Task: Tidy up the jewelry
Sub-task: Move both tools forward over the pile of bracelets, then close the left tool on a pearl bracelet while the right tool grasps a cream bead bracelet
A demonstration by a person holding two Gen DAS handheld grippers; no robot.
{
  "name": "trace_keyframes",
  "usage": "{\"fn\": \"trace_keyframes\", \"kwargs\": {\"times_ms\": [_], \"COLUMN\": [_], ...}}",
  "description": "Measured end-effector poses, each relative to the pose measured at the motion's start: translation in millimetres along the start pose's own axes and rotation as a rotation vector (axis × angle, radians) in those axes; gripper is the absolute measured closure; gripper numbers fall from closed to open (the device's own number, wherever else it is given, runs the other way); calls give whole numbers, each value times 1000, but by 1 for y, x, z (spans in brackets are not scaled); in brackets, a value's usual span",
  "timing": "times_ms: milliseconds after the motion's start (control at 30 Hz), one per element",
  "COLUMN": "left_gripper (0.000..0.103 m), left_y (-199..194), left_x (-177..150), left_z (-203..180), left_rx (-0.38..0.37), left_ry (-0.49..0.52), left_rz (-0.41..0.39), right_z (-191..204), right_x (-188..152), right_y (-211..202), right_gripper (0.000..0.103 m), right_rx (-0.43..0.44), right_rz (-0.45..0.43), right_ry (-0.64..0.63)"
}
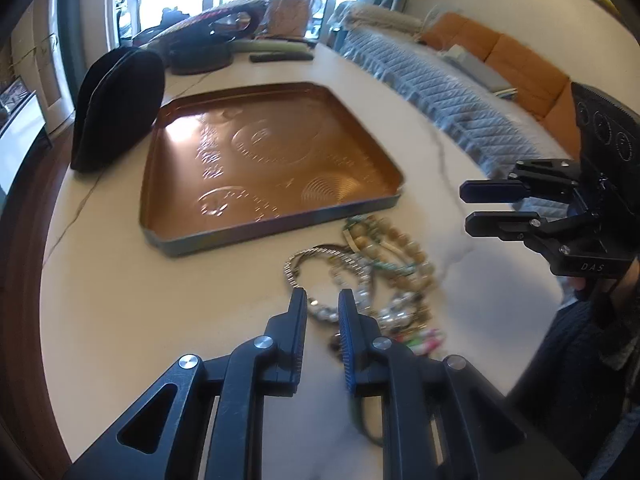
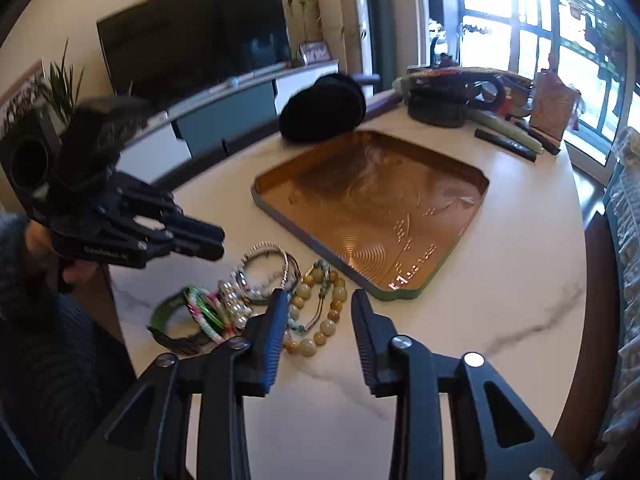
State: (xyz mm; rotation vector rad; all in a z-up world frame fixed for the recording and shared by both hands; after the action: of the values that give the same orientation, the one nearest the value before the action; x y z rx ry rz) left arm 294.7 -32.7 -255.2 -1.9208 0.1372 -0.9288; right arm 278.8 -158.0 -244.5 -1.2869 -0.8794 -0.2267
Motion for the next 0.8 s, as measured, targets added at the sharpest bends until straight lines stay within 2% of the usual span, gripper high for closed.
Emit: {"fn": "trace_keyframes", "kwargs": {"times_ms": [67, 167, 233, 400, 500, 667, 733, 800], "left_gripper": [86, 85, 84, 84, 84, 84, 84, 84], "left_y": [2, 4, 8, 23, 31, 40, 43, 44], "left_x": [-2, -2, -1, 2, 1, 2, 2, 3], "left_z": [2, -1, 0, 14, 18, 18, 20, 19], "left_rx": [6, -29, -16, 20, -12, 4, 17, -4], "left_ry": [3, -6, -2, -35, -67, -49, -57, -73], "left_rz": [4, 10, 18, 47, 62, 72, 77, 73], "right_z": [0, 0, -3, -8, -4, -2, -2, -2], "right_x": [-6, -14, -17, -18, -17, -24, -24, -23], "right_y": [14, 27, 36, 50, 55, 69, 70, 71], "right_gripper": [79, 79, 79, 80, 83, 87, 88, 88], "right_rx": [-10, -4, 0, 2, 17, -19, -36, -43], "right_rz": [44, 87, 106, 125, 135, 183, 174, 174], "right_ry": [-21, -33, -34, -25, -35, -75, -94, -99]}}
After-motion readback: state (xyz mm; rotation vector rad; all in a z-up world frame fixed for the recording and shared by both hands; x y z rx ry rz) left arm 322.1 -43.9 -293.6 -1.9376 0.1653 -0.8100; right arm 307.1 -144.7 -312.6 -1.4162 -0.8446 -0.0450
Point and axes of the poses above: each gripper's, at about its wrist camera, not at the fingertips, and y roughly the way its jaws point, z to its left, x to its top, the point moved 10 cm from there along y, roughly the way its jaws point, and after that the axes turned 5 degrees about -x, right-handed, at the moved point
